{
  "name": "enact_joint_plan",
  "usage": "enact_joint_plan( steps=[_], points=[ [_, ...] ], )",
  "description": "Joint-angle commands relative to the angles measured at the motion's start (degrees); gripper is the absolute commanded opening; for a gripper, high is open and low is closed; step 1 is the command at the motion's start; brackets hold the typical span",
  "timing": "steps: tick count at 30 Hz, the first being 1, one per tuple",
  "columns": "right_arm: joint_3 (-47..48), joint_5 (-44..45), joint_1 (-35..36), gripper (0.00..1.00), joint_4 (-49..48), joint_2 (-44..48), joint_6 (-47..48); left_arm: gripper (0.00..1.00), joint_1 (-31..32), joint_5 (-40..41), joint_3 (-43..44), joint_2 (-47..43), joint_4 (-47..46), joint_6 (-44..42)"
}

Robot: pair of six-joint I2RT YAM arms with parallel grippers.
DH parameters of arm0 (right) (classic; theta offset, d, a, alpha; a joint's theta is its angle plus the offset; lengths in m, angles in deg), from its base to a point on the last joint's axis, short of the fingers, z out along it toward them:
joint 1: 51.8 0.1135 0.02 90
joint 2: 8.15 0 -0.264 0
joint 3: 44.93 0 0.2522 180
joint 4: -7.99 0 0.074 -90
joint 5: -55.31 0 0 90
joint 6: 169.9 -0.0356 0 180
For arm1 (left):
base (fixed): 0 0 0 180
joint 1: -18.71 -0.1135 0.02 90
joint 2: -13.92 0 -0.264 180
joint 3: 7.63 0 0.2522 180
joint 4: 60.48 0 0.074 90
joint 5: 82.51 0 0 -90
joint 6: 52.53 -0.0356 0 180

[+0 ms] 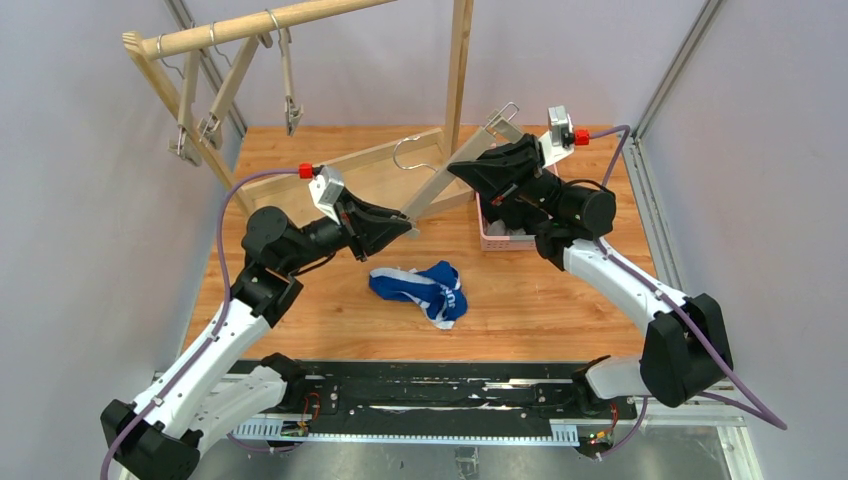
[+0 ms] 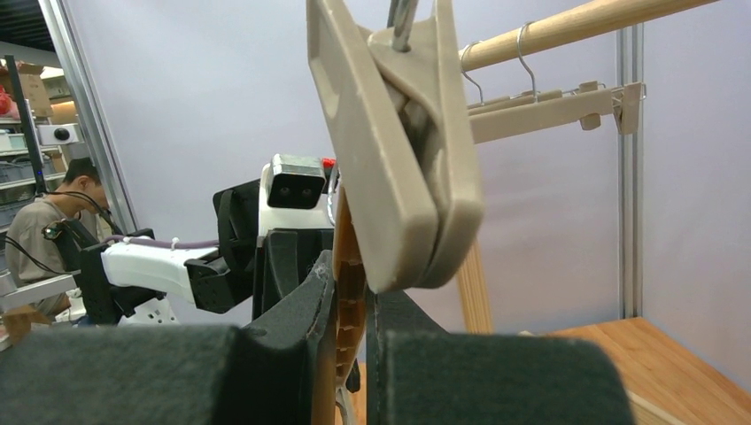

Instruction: Remove the underwear clipped to the hanger

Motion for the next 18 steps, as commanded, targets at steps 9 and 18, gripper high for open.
enact_joint_plan(
  steps=[9,18],
  points=[
    [-0.4,-1.6,0.7,0.01,-1.4,2.3,1.5,0.49,0.2,-1.3,8.1,1.5,-1.0,0.7],
    [-0.3,-1.5,0.7,0.01,-1.2,2.3,1.5,0.49,0.2,-4.0,9.8,5.8,-1.0,1.5]
  ],
)
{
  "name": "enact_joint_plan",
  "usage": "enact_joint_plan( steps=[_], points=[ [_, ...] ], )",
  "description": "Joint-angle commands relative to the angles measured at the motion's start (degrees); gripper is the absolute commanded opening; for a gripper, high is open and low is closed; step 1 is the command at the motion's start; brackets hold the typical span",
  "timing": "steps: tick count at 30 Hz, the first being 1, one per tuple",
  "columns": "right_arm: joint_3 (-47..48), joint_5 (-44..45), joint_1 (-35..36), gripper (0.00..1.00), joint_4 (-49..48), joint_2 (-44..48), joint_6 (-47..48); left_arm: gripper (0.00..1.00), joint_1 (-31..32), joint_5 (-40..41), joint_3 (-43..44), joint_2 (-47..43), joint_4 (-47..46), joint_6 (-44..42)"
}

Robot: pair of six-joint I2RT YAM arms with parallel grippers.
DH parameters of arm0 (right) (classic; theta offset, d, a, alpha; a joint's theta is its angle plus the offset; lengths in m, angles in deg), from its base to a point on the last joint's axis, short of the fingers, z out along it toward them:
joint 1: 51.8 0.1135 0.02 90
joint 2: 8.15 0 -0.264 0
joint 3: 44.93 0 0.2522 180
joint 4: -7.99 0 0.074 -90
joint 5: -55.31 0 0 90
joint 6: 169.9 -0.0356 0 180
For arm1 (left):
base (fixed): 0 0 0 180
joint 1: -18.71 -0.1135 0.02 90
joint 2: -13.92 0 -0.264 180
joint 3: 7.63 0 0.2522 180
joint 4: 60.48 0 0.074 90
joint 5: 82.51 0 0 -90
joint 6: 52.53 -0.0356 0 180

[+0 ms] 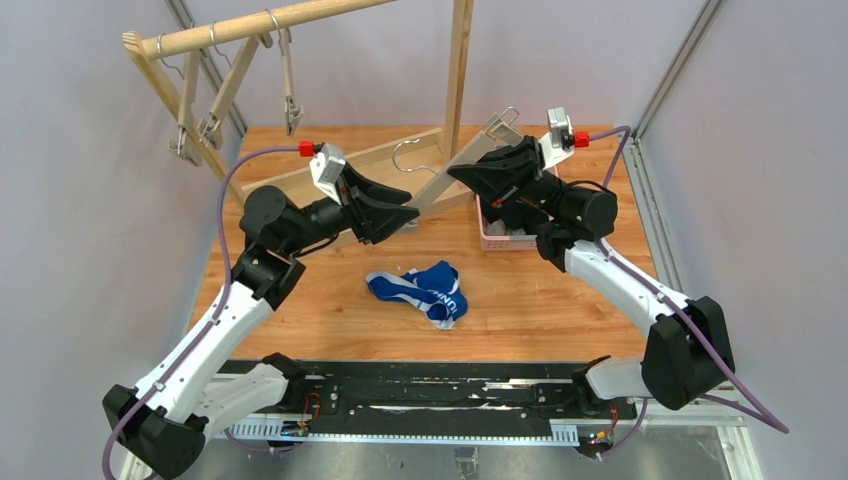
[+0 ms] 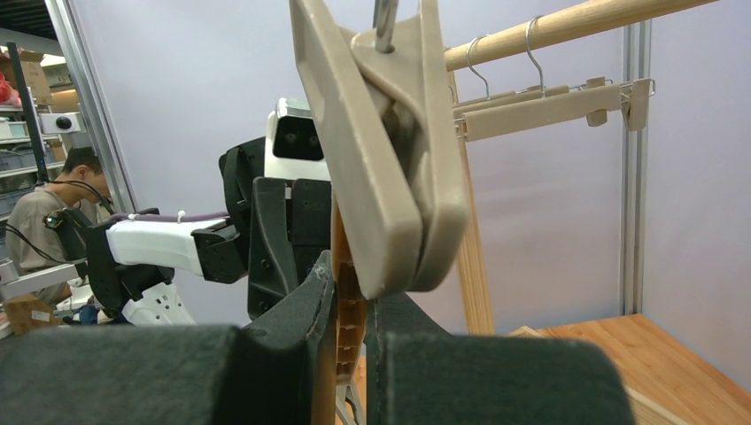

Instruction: Remove the underwear clipped to the hanger

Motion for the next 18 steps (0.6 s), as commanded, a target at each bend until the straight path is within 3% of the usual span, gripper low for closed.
enact_joint_plan(
  steps=[1,11,18],
  points=[
    [0.1,-0.3,0.6,0.0,-2.1,1.4,0.9,0.49,0.2,-1.9,1.1,1.2,-0.8,0.3],
    [0.0,-0.4,0.9,0.01,-2.2,1.1,0.7,0.39,0.2,-2.9,0.8,2.1,-1.4,0.1],
    [0.5,-0.2,1.3,0.01,-2.7,0.4,0.5,0.38,0.3,-5.1,0.9,3.8,-2.9,1.3]
  ],
)
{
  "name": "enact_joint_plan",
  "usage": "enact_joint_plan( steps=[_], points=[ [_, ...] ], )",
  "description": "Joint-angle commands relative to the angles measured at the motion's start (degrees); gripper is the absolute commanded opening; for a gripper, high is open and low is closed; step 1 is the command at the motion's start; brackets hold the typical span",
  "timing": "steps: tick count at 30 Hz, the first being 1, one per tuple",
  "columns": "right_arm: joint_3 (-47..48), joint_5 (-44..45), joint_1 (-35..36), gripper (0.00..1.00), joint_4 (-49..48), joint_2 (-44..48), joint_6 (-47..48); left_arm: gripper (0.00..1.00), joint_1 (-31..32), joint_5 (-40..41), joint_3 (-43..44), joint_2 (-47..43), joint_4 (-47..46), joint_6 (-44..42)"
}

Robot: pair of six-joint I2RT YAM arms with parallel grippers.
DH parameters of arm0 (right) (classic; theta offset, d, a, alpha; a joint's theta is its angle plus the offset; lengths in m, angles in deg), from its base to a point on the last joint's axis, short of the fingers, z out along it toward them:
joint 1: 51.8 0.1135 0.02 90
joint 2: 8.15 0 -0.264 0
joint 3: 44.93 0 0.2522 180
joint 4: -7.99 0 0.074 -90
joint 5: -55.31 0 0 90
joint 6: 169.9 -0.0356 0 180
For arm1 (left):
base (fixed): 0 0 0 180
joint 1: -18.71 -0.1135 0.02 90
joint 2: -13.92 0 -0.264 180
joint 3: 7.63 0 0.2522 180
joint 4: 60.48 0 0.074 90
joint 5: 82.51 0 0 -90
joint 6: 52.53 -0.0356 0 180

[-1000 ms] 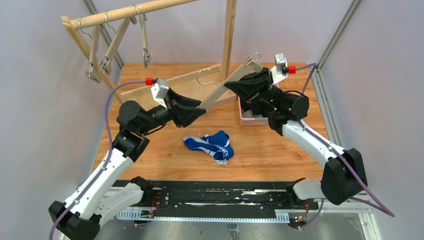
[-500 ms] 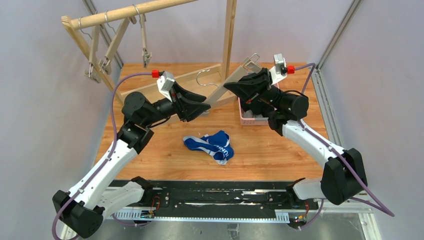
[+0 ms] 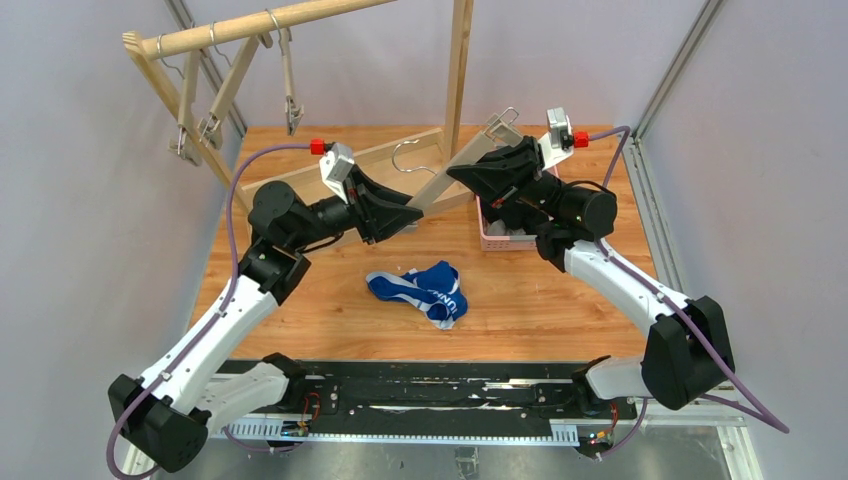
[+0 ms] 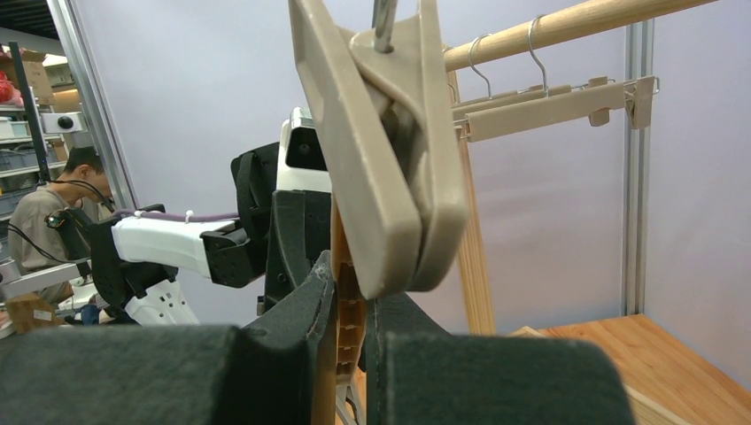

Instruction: Remove the underwear clipped to the hanger

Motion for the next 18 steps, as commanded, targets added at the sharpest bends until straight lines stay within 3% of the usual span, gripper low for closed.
enact_joint_plan(
  steps=[1,3,6,12,13,17,18],
  points=[
    [0.7,-0.3,1.1,0.01,-2.6,0.3,0.4,0.37,0.3,-2.1,0.8,1.1,-2.8,0.8],
    [0.9,-0.4,1.2,0.01,-2.7,0.0,0.4,0.31,0.3,-2.4,0.7,1.3,-3.5,0.8],
    [0.9,-0.6,1.4,0.01,-2.4,-0.2,0.3,0.01,0.3,-2.5,0.9,1.1,-3.8,0.5],
    [0.4,-1.0,1.4,0.01,-1.1,-0.7,0.1,0.0,0.3,-2.7,1.2,-0.5,-3.8,0.5],
    [0.2,-1.0,1.3,0.05,-0.6,-0.8,0.2,0.0,0.3,-2.6,1.2,-0.9,-3.8,0.5],
    [-0.9,-1.1,1.4,0.6,2.0,-0.3,1.5,0.0,0.3,-2.0,1.3,-2.5,-3.9,1.5],
    [-1.3,-1.3,1.4,0.63,3.2,0.0,2.2,0.0,0.3,-1.7,1.4,-3.0,-3.5,1.5]
  ],
)
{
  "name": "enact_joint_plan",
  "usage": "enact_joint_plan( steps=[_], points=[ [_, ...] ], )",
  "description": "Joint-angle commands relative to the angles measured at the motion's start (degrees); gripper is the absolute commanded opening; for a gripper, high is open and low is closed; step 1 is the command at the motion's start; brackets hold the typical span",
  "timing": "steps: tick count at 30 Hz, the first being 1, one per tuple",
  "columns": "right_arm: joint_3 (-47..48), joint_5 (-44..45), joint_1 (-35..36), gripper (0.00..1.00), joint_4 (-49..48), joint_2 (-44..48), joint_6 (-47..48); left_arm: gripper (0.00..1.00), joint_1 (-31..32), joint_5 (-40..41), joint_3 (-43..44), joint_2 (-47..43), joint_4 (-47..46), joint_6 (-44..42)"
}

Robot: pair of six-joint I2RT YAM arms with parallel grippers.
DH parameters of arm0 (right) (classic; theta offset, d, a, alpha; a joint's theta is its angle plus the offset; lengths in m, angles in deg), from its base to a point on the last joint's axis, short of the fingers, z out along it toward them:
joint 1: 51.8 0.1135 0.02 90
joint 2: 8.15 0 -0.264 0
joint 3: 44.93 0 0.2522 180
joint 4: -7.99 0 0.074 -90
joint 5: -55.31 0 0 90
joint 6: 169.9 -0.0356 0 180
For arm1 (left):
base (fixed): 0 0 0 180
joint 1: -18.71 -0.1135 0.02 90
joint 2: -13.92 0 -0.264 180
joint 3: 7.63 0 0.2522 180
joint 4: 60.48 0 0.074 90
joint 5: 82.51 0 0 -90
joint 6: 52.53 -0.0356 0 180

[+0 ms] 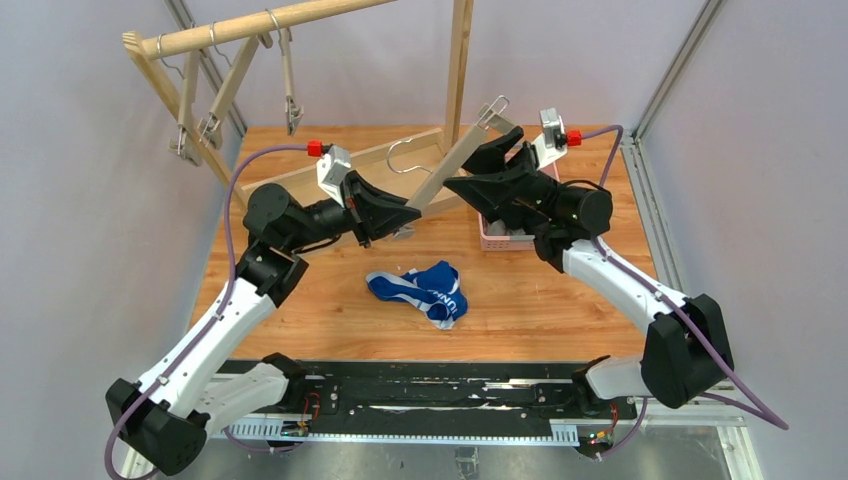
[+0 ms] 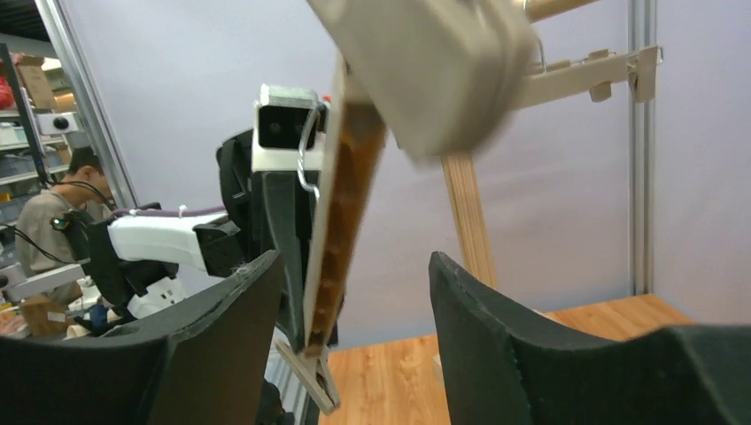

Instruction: Remove the underwear clipped to the hanger

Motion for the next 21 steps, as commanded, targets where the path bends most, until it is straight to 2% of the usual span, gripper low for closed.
enact_joint_plan(
  steps=[1,5,7,9,12,14,17,21],
  points=[
    [-1.4,-1.7,0.9,0.64,3.5,0.7,3.4,0.0,0.2,2.1,1.8,-3.3,-1.3,0.9],
    [-3.1,-3.3,1.0,0.66,13.2,2.8,9.0,0.0,0.2,9.2,5.2,-5.3,11.8,-5.1],
    [-4.2,-2.7,1.3,0.67,22.9,4.8,15.0,0.0,0.2,16.1,8.1,-5.8,22.4,-8.9],
    [-5.1,0.2,2.8,0.68,36.5,7.5,23.8,0.0,0.3,23.7,11.2,-5.4,33.3,-12.7],
    [-4.4,12.8,9.5,0.69,60.3,11.3,41.7,0.0,0.2,34.6,15.0,-3.7,48.0,-17.4],
    [-3.6,23.0,15.2,0.7,72.4,11.8,50.8,0.0,0.2,40.0,16.6,-2.5,53.9,-19.3],
    [-4.6,31.6,19.7,0.7,80.3,10.5,54.8,0.0,0.2,44.5,17.4,-1.4,57.6,-20.2],
    [-8.9,34.7,21.5,0.69,81.4,9.6,53.2,0.0,0.2,47.1,18.4,-0.2,58.6,-20.9]
  ],
)
